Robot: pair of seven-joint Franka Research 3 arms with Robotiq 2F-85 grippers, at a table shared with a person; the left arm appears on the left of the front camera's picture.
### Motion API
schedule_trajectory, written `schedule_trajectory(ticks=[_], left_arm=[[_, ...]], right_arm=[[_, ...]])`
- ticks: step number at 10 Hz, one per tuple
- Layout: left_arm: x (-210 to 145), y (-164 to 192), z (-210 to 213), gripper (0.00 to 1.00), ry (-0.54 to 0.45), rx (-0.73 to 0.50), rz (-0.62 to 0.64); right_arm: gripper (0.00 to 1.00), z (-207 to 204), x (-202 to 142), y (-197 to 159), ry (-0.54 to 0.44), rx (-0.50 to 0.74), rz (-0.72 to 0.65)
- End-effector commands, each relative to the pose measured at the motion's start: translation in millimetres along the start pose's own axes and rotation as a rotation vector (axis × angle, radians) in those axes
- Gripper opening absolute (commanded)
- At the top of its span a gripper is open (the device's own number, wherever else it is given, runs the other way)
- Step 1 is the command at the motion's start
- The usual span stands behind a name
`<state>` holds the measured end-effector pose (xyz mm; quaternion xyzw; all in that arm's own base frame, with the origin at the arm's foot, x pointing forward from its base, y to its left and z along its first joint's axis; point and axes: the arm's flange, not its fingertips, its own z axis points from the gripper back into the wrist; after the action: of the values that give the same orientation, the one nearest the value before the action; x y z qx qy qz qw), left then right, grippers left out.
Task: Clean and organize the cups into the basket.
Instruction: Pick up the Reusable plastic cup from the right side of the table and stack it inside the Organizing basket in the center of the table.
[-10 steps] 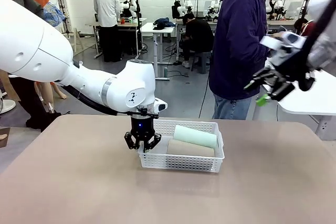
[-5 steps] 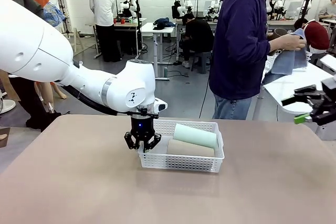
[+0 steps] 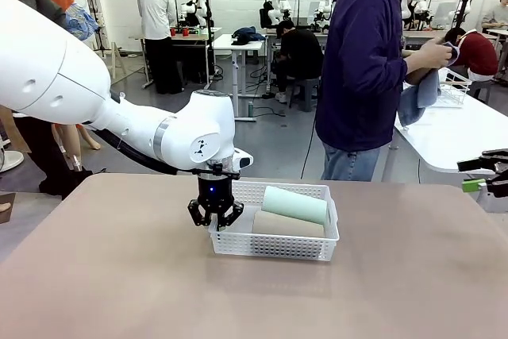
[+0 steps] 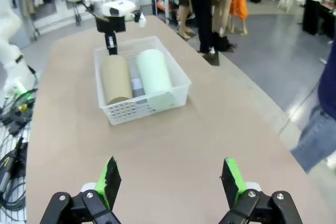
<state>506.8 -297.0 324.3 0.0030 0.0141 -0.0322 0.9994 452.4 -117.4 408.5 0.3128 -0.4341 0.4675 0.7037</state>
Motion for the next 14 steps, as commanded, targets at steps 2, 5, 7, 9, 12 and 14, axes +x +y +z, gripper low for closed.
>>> schedule_trajectory(ticks=[2,5,7,9,12,14], left_arm=[[-2.4,1.4,-1.4,0.0,0.004,0.005,-0.01],[-2.4,1.4,-1.4,0.0,0.004,0.005,-0.01],[-2.4,1.4,-1.4,0.0,0.004,0.005,-0.01],[-2.4,1.4,-1.4,0.0,0.004,0.005,-0.01],[-2.4,1.4,-1.4,0.0,0.004,0.005,-0.01],[-2.4,1.4,-1.4,0.0,0.004,0.005,-0.01]], right_arm=[[1.0,2.7,1.5,12.2,-0.034,0.093,0.063],[1.0,2.7,1.5,12.2,-0.034,0.093,0.063],[1.0,2.7,1.5,12.2,-0.034,0.093,0.063],[1.0,2.7,1.5,12.2,-0.034,0.093,0.063],[1.0,2.7,1.5,12.2,-0.034,0.093,0.063],[1.0,2.7,1.5,12.2,-0.034,0.093,0.063]])
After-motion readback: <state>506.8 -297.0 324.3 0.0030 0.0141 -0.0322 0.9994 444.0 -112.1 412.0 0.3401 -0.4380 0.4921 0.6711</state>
